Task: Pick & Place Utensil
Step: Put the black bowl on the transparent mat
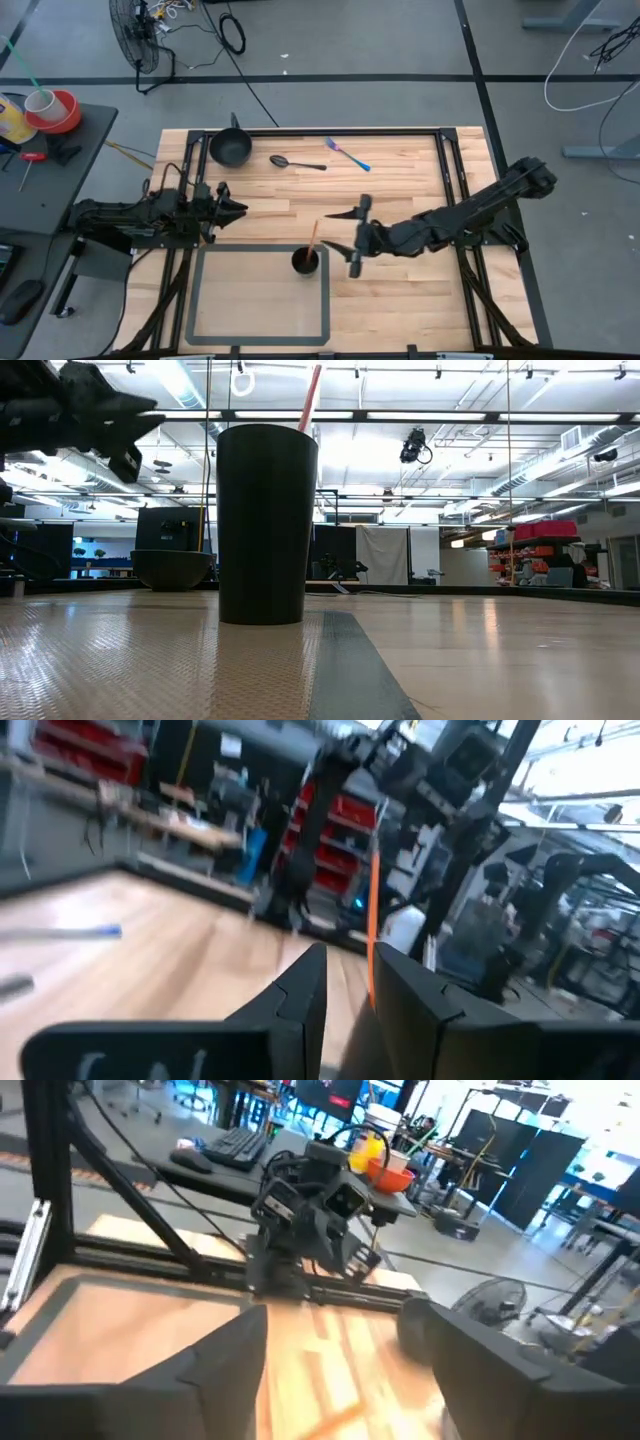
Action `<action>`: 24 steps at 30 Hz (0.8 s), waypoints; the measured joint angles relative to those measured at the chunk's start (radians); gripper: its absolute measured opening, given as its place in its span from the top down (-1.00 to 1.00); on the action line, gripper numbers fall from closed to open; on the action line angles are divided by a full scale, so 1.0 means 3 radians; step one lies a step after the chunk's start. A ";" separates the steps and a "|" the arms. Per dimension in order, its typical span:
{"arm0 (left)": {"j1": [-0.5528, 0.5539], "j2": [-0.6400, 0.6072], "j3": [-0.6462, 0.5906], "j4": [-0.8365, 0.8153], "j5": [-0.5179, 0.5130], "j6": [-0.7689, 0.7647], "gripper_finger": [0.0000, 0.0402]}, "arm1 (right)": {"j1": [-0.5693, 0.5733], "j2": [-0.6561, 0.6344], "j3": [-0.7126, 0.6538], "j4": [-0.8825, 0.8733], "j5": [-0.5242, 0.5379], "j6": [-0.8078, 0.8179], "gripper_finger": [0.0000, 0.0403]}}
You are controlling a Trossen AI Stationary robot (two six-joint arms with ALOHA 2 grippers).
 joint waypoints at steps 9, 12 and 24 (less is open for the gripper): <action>0.0003 0.0000 -0.0001 0.0413 -0.1176 0.0445 0.55 | 0.0038 -0.0253 -0.0001 -0.0749 0.0412 0.0211 -0.48; 0.0009 0.0005 0.0000 0.0410 -0.1700 0.0447 0.56 | 0.0013 -0.0209 -0.0002 -0.0831 0.0523 0.0213 -0.45; 0.0574 0.1085 0.0452 -0.0006 -0.1856 0.0047 0.44 | -0.0157 -0.0190 -0.0003 -0.0648 0.0358 0.0150 -0.42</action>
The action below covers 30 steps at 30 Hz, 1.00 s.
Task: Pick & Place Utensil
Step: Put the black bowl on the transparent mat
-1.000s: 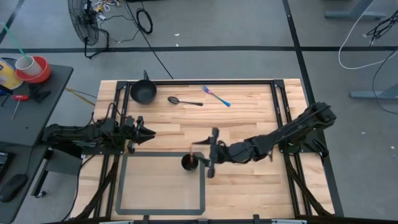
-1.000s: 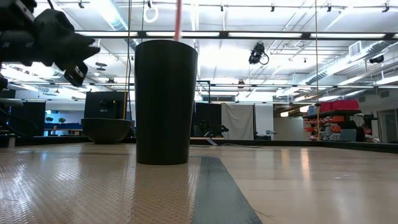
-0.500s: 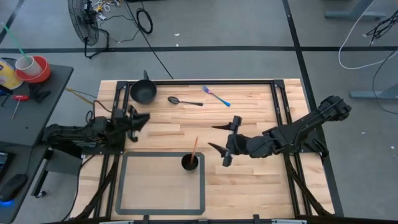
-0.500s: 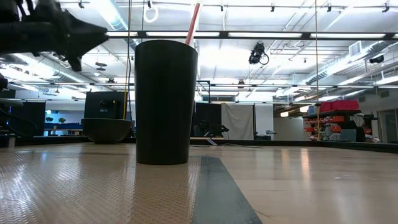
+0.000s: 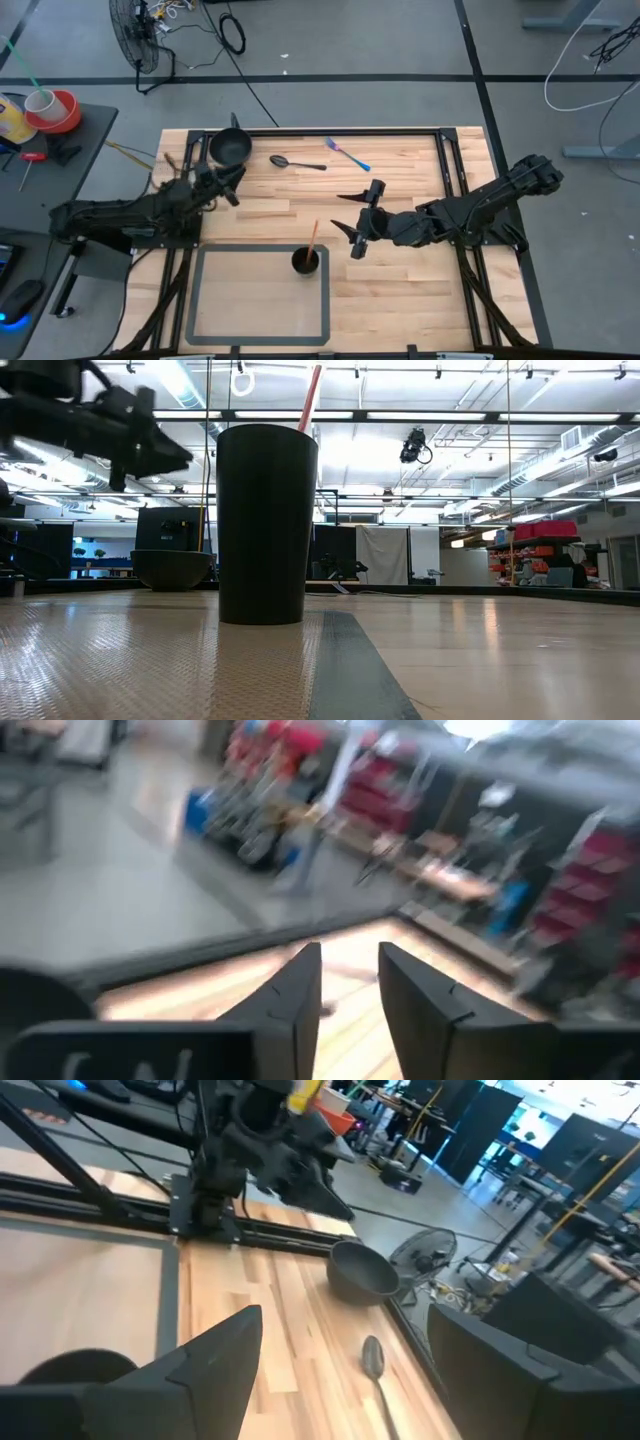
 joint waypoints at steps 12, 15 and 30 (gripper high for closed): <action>0.1020 0.1402 0.1222 -0.1792 0.0776 -0.0391 -0.09 | 0.0039 0.0000 0.0000 -0.0010 -0.0032 0.0264 -0.42; 0.1282 0.1726 0.1502 -0.2104 0.1104 -0.0361 -0.28 | 0.0046 0.0000 0.0000 -0.0007 -0.0032 0.0271 -0.42; 0.2028 0.2951 0.2070 -0.2500 0.1452 0.0316 -0.60 | 0.0101 0.0000 0.0000 -0.0042 -0.0091 0.0526 -0.42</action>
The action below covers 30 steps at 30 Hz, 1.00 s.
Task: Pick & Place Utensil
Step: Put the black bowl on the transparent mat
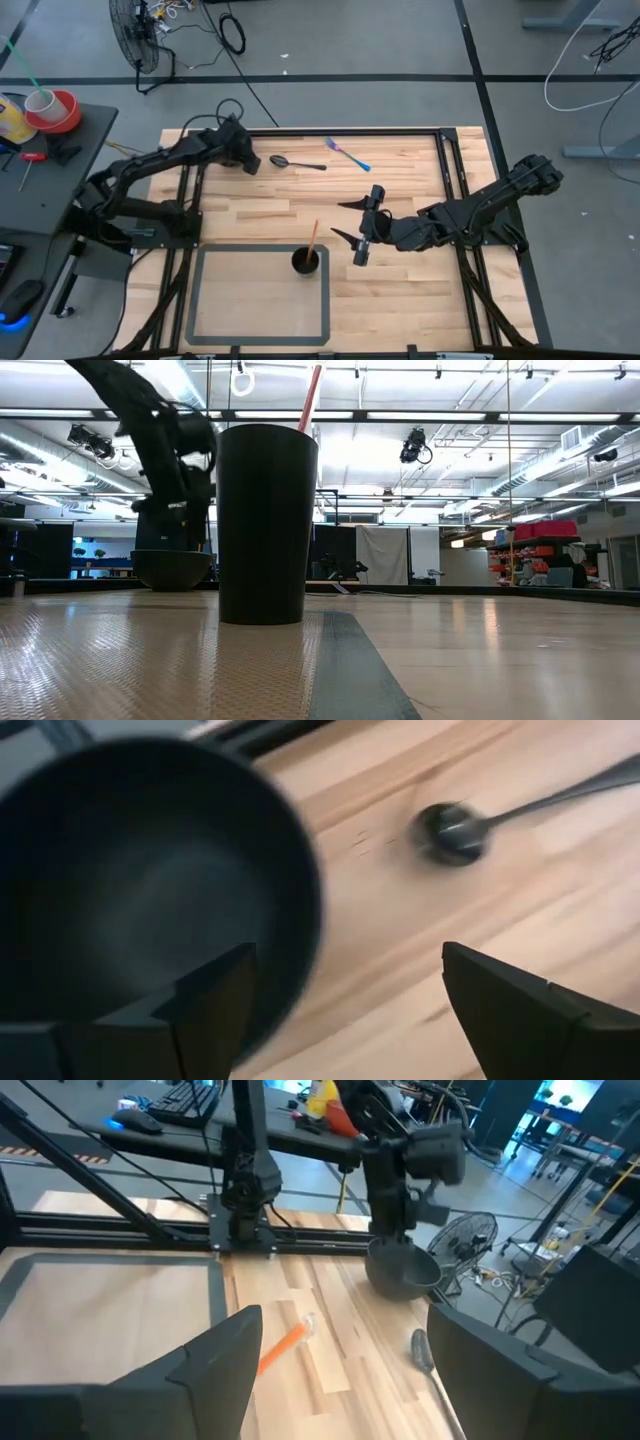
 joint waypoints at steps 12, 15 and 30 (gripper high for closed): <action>0.0086 0.0385 0.0000 0.0013 -0.0045 -0.0002 -0.40 | 0.0001 0.0000 0.0000 0.0000 0.0008 0.0000 -0.42; 0.0085 0.0413 0.0000 0.0012 -0.0054 -0.0003 -0.26 | 0.0001 0.0000 0.0000 -0.0001 0.0008 0.0000 -0.42; 0.0082 0.0413 0.0000 -0.0011 -0.0091 0.0552 0.40 | -0.0003 0.0001 -0.0117 0.0020 0.0005 0.0087 -0.42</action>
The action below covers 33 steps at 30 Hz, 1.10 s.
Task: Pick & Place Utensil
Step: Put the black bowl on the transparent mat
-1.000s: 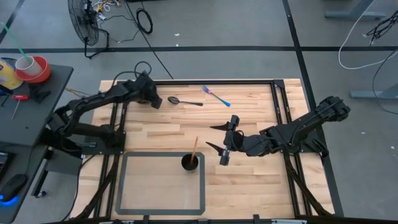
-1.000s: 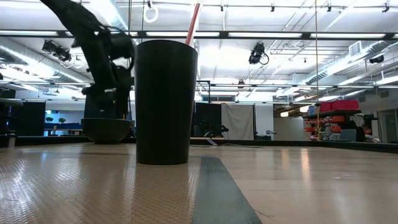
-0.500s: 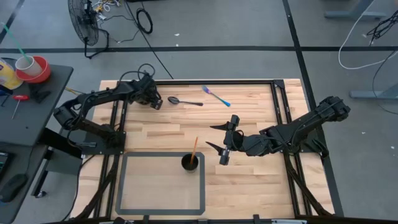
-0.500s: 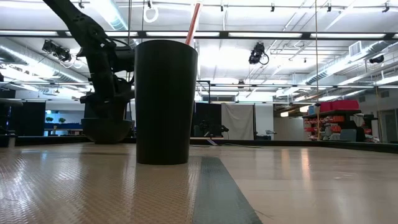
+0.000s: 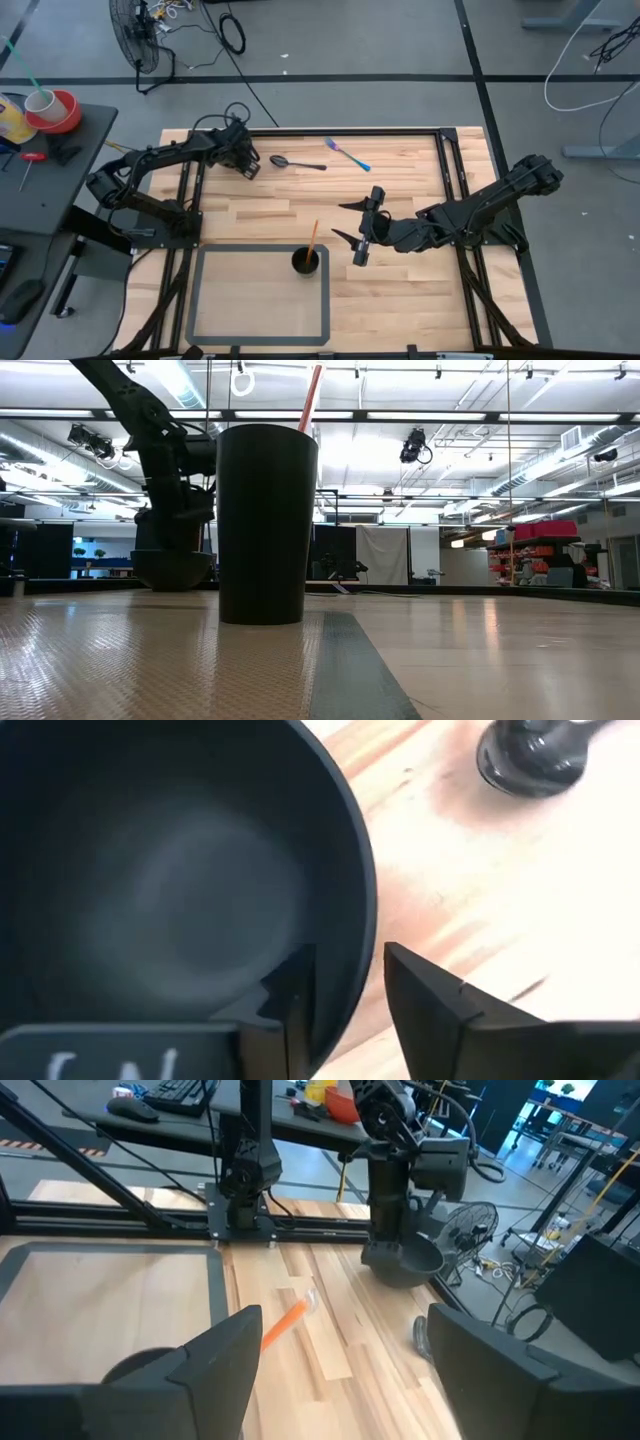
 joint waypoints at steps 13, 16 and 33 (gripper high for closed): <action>-0.0001 -0.0001 0.0001 -0.0119 -0.0280 0.0925 0.48 | -0.0003 0.0000 -0.0089 0.0096 -0.0004 0.0088 -0.42; -0.0001 -0.0001 0.0001 -0.0120 -0.0283 0.1043 0.48 | -0.0003 0.0000 -0.0089 0.0096 -0.0004 0.0088 -0.42; -0.0001 -0.0005 0.0001 -0.0133 0.0207 0.1666 0.90 | -0.0003 0.0000 -0.0089 0.0099 -0.0006 0.0103 -0.42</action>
